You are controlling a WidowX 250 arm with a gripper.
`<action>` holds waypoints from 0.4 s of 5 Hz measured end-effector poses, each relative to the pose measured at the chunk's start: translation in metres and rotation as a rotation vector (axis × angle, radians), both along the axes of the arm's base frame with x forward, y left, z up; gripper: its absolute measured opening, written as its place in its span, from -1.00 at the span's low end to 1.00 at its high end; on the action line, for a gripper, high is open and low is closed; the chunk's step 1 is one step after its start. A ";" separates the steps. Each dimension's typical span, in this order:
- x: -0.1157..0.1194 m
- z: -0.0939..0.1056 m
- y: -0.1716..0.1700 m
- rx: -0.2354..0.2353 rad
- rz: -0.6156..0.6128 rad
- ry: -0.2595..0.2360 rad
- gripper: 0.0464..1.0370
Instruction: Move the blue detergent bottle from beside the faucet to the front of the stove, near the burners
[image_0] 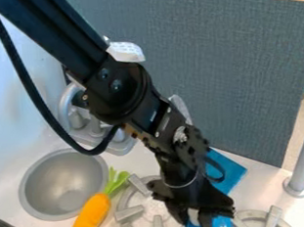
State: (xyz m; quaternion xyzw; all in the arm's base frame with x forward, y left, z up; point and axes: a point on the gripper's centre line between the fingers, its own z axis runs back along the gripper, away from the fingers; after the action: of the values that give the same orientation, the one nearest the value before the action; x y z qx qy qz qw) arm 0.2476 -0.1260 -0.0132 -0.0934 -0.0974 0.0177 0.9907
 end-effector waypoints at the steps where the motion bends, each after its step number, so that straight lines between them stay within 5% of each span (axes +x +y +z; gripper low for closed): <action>1: -0.009 0.002 0.003 -0.008 0.002 0.032 -0.11; 2: -0.011 0.008 0.009 -0.014 0.030 0.039 -0.11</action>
State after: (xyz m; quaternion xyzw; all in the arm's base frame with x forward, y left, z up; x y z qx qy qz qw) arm 0.2363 -0.1165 -0.0051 -0.0985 -0.0791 0.0348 0.9914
